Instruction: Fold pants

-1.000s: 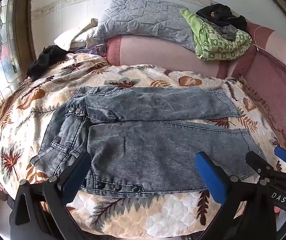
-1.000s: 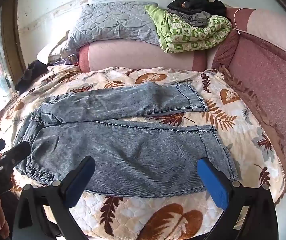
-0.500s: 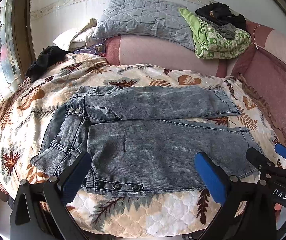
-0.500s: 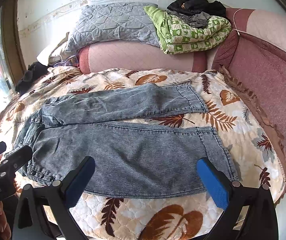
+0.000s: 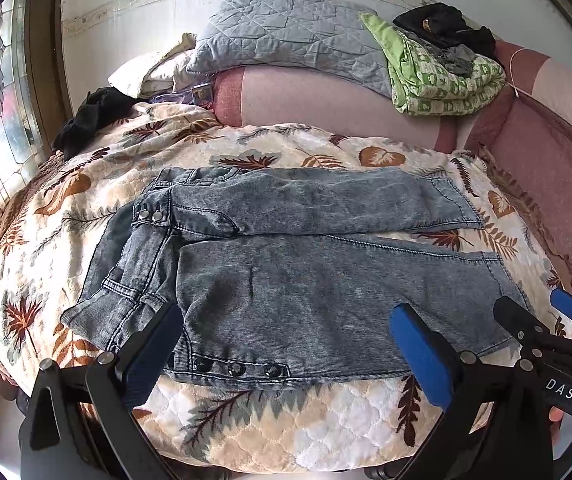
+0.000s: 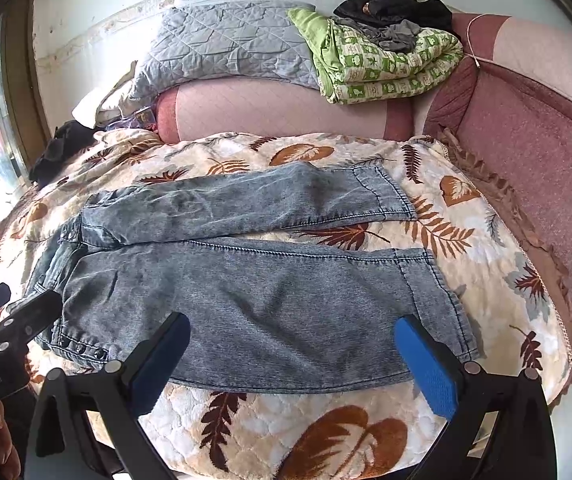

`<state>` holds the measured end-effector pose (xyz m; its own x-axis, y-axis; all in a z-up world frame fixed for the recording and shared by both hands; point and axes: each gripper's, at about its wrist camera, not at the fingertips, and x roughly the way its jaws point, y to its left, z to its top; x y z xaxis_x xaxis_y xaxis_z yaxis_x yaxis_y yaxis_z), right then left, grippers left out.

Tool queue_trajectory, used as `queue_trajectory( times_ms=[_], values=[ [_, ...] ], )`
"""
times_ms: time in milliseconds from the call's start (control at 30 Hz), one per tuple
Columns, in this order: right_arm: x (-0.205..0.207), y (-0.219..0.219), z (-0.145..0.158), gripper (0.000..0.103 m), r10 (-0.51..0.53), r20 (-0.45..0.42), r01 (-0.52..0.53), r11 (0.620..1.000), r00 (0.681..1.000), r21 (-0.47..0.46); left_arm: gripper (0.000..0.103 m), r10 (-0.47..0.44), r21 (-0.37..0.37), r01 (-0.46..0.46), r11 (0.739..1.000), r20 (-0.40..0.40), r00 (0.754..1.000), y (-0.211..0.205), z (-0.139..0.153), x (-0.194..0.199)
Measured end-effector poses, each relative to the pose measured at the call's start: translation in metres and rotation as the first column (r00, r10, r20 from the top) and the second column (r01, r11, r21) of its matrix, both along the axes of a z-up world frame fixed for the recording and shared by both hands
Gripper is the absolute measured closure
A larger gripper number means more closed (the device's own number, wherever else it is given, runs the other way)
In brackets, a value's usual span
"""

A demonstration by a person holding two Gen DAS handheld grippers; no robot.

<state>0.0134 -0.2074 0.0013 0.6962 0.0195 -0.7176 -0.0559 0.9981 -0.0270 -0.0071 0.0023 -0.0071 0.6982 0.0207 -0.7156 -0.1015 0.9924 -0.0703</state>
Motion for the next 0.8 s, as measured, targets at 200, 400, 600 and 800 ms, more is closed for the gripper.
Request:
queue_trajectory(
  times_ms=[200, 400, 600, 800],
  values=[
    [0.0003, -0.001, -0.0007, 0.0, -0.004, -0.005, 0.004, 1.0, 1.0, -0.002, 0.0, 0.003, -0.001, -0.003, 1.0, -0.002, 1.0, 0.0018, 0.0003, 0.0],
    [0.0002, -0.0015, -0.0008, 0.0, -0.003, -0.003, 0.003, 1.0, 1.0, -0.001, 0.0, 0.006, -0.002, -0.006, 1.0, -0.004, 1.0, 0.0035, 0.0006, -0.0003],
    [-0.0002, -0.0005, -0.0012, 0.0, -0.001, -0.001, 0.001, 1.0, 1.0, -0.003, 0.0, 0.011, -0.002, -0.011, 1.0, -0.006, 1.0, 0.0036, 0.0003, -0.0003],
    [-0.0001, 0.0004, -0.0011, 0.0, 0.002, -0.002, -0.002, 1.0, 1.0, -0.004, 0.0, 0.011, -0.004, -0.011, 1.0, -0.007, 1.0, 0.0039, 0.0, -0.0004]
  ],
)
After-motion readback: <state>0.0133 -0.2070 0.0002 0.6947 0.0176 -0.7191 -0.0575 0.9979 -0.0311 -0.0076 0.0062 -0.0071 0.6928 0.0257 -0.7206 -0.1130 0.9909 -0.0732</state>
